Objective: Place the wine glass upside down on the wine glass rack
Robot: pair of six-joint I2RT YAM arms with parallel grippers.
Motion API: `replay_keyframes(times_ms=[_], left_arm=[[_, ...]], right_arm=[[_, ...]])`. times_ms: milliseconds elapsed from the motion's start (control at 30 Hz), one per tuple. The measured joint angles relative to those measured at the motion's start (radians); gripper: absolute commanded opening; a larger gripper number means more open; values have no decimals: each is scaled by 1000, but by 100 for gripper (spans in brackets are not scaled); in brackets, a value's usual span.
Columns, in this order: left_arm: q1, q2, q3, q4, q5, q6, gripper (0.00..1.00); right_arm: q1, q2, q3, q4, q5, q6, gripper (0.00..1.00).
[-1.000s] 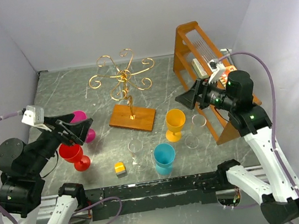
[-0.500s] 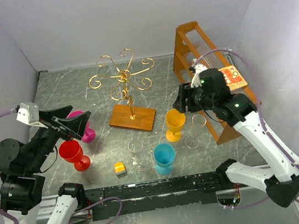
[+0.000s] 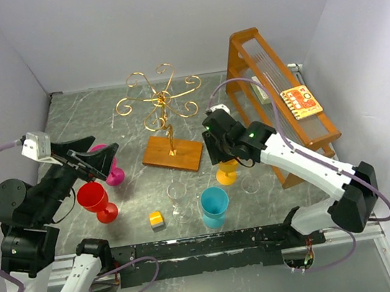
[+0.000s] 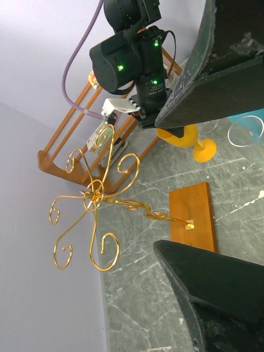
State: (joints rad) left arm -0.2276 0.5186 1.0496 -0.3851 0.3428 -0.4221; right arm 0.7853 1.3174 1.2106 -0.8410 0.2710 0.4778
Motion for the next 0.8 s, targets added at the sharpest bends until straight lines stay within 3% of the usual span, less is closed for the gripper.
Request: replay_keyframes(times_ms=[267,567,800], left_arm=[[0,-1,0,-1,-3,16,94],[0,-5,0,-5,-7,22,93],[0,-5,0,-9,-10,22,93]], right_arm=[[22,37,0,10,41,23,28],[23,40,-3,37,48,32,17],[24,73,-5,50,52,33,0]])
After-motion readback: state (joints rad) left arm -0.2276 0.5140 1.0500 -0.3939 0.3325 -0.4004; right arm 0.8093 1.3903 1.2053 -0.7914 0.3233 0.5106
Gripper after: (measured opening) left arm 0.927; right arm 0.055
